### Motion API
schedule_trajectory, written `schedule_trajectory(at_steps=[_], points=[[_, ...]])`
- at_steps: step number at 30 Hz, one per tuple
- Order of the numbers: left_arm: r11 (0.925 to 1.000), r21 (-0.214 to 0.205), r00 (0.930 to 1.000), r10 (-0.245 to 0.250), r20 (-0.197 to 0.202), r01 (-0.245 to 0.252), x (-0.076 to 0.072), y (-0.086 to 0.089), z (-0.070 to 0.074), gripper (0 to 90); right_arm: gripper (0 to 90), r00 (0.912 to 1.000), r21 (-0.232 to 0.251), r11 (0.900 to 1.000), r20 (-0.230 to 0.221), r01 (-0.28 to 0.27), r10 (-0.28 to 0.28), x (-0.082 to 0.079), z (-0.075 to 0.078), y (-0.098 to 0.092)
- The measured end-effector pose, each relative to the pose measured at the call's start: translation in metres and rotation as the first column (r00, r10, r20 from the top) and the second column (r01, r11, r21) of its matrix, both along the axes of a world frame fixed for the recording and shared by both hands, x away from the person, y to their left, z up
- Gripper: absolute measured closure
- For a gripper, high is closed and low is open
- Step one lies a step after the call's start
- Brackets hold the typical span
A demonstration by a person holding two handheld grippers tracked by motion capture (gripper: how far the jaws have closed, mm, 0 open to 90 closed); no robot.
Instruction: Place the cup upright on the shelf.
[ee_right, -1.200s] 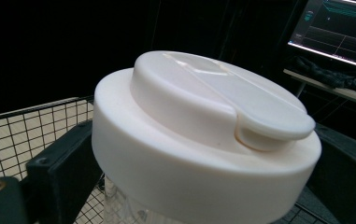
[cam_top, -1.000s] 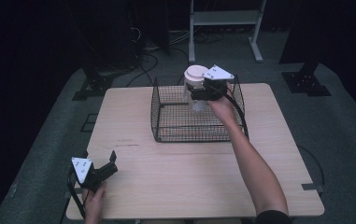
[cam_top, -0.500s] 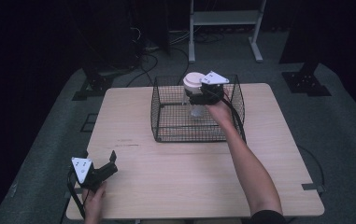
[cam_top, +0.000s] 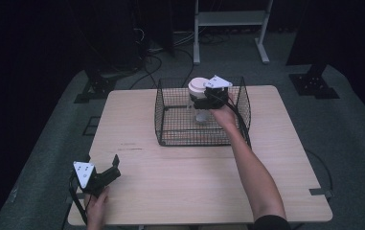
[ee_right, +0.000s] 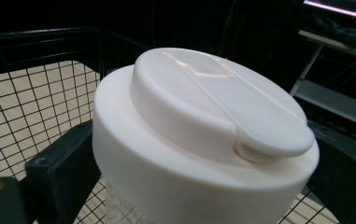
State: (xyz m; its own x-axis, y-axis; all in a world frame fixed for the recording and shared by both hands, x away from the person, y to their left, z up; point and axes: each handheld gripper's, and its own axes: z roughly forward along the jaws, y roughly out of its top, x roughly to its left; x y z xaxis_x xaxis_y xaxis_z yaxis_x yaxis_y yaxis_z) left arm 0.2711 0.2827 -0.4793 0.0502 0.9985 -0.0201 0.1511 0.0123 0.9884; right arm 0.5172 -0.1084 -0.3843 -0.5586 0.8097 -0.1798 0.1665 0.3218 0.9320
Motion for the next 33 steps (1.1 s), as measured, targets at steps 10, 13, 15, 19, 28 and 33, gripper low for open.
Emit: schedule_trajectory(at_steps=[10, 13, 15, 19, 28, 33], points=[[1.0, 0.0, 1.0, -0.001, 0.001, 0.001, -0.0001, -0.0001, 0.0, 0.0, 4.1, 0.9998, -0.031, 0.9994, -0.016, -0.014, 0.013, -0.0023, -0.006, 0.0003], [1.0, 0.002, 1.0, 0.001, 0.003, -0.001, 0.0, -0.0006, 0.0, 0.0, 4.0, 0.9998, -0.03, 0.9994, -0.012, -0.016, 0.015, -0.0038, -0.0065, -0.0009], [1.0, 0.002, 1.0, 0.001, 0.002, -0.001, -0.0001, -0.0007, 0.0, 0.0, 3.9, 0.9998, -0.035, 0.9993, -0.011, -0.016, 0.016, -0.0049, -0.0066, -0.0011], [1.0, 0.002, 1.0, 0.002, 0.002, -0.002, -0.0001, -0.0007, 0.0, 0.0, 3.5, 0.9998, -0.047, 0.9987, -0.008, -0.018, 0.018, -0.0073, -0.0067, -0.0004], [1.0, 0.0, 1.0, 0.003, 0.0, -0.003, -0.0001, -0.0006, 0.0, 0.0, 2.7, 0.9999, -0.059, 0.9982, -0.006, -0.014, 0.014, -0.0092, -0.006, -0.0013], [1.0, -0.002, 1.0, 0.004, -0.002, -0.004, 0.0, -0.0003, 0.0, 0.0, 2.5, 0.9999, -0.058, 0.9982, -0.006, -0.013, 0.013, -0.0094, -0.0061, -0.0005]])
